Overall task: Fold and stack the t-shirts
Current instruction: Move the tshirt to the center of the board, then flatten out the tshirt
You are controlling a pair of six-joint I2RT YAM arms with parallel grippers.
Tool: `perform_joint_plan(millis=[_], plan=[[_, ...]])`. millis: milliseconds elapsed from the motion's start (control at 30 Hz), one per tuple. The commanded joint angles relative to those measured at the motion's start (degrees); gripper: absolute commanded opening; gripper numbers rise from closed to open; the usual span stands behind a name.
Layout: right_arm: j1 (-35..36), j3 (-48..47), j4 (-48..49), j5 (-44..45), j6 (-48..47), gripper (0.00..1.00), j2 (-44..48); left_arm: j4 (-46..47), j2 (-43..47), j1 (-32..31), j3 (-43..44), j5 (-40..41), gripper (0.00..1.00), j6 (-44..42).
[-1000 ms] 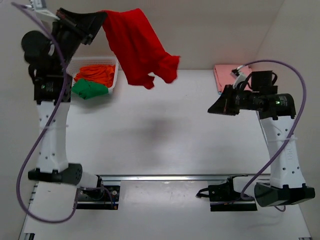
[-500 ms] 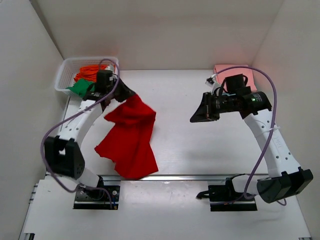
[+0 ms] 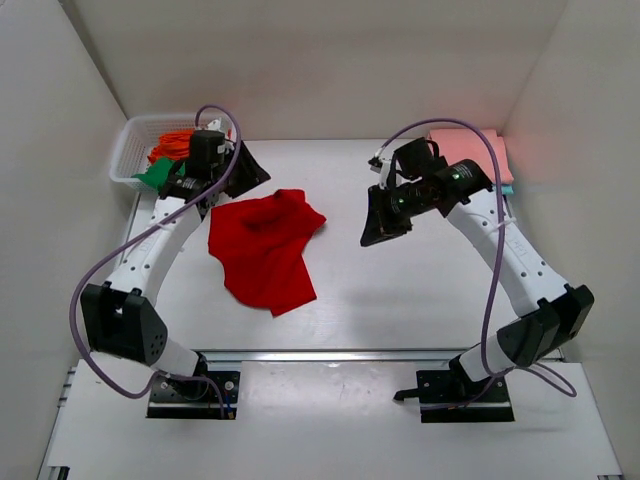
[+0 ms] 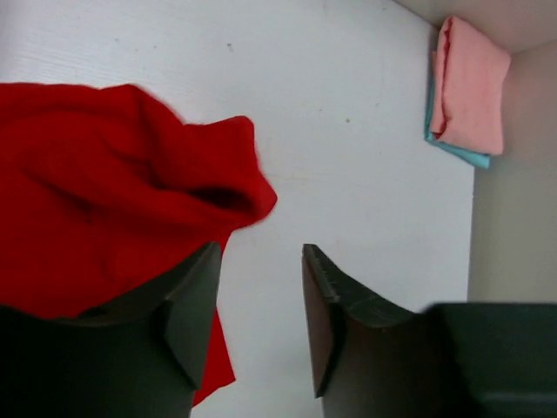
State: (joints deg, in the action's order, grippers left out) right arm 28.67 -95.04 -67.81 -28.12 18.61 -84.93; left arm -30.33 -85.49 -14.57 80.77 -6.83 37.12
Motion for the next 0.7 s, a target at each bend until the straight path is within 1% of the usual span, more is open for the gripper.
perform_joint_plan(millis=[0,33,67,100,133,167,200,233,267,300,333,367,400,433,500,533,567,600,633,667], plan=[[-0.3,-0.3,4.8,9.5,-9.7,0.18,2.6,-2.1,4.2,1.0,-4.8,1.7,0.59,-2.1],[-0.2,2.9,9.6,10.8,-13.1,0.32,4.0,-1.8,5.1,2.2,-5.7,0.8,0.62,-1.5],[-0.6,7.0,12.2,10.6,-14.3,0.52,5.8,-1.7,5.9,3.3,-7.3,0.4,0.67,-1.2],[-2.8,9.2,18.1,6.5,-14.3,0.62,7.7,-2.8,6.6,3.7,-8.2,-0.4,0.69,-1.6],[-4.7,12.7,22.7,2.4,-13.4,0.68,8.5,-3.3,7.5,4.1,-8.7,-0.7,0.69,-2.1],[-5.2,15.6,24.6,1.1,-13.2,0.75,9.6,-5.6,8.0,3.8,-9.0,0.4,0.64,-3.5],[-4.2,16.2,26.9,2.9,-13.2,0.67,9.8,-6.8,8.2,3.2,-9.0,1.1,0.54,-4.4],[-1.2,17.3,26.6,6.5,-14.4,0.44,9.6,-9.7,8.8,2.3,-9.1,2.2,0.43,-6.6],[1.2,18.0,26.2,8.9,-15.3,0.28,8.1,-12.4,9.8,1.2,-10.5,3.7,0.33,-8.6],[1.5,18.9,25.8,9.1,-15.2,0.0,6.7,-14.2,11.0,-0.4,-13.7,4.2,0.31,-10.3],[1.2,19.8,25.8,5.9,-15.3,0.0,5.0,-16.3,11.6,-1.7,-16.1,4.7,0.25,-10.8],[0.9,21.6,26.8,2.6,-14.7,0.0,4.5,-17.2,12.4,-2.1,-17.5,5.1,0.22,-11.3],[0.8,23.2,27.4,1.8,-14.3,0.0,3.5,-18.2,13.1,-2.9,-20.5,4.0,0.23,-12.3],[1.0,23.7,27.7,0.7,-13.9,0.0,2.1,-19.1,13.7,-4.0,-23.4,3.5,0.28,-12.3],[3.5,23.7,28.6,2.9,-15.0,0.01,1.3,-18.5,15.9,-4.4,-27.9,2.0,0.45,-11.5],[3.9,23.8,29.0,3.3,-15.4,0.09,0.4,-17.9,17.5,-4.4,-30.9,2.0,0.48,-10.2],[5.3,23.9,30.7,3.9,-15.6,0.13,-0.1,-16.9,18.8,-3.5,-34.0,1.7,0.5,-9.8],[6.8,24.5,33.0,3.6,-15.5,0.15,-0.4,-16.4,20.4,-2.8,-35.6,2.0,0.52,-7.7],[7.8,25.3,33.4,3.2,-14.7,0.27,-1.4,-14.9,22.3,-0.8,-38.6,1.4,0.54,-6.4],[8.6,26.0,35.9,2.5,-14.5,0.31,-2.8,-13.9,23.5,-0.4,-40.8,1.6,0.57,-5.8]])
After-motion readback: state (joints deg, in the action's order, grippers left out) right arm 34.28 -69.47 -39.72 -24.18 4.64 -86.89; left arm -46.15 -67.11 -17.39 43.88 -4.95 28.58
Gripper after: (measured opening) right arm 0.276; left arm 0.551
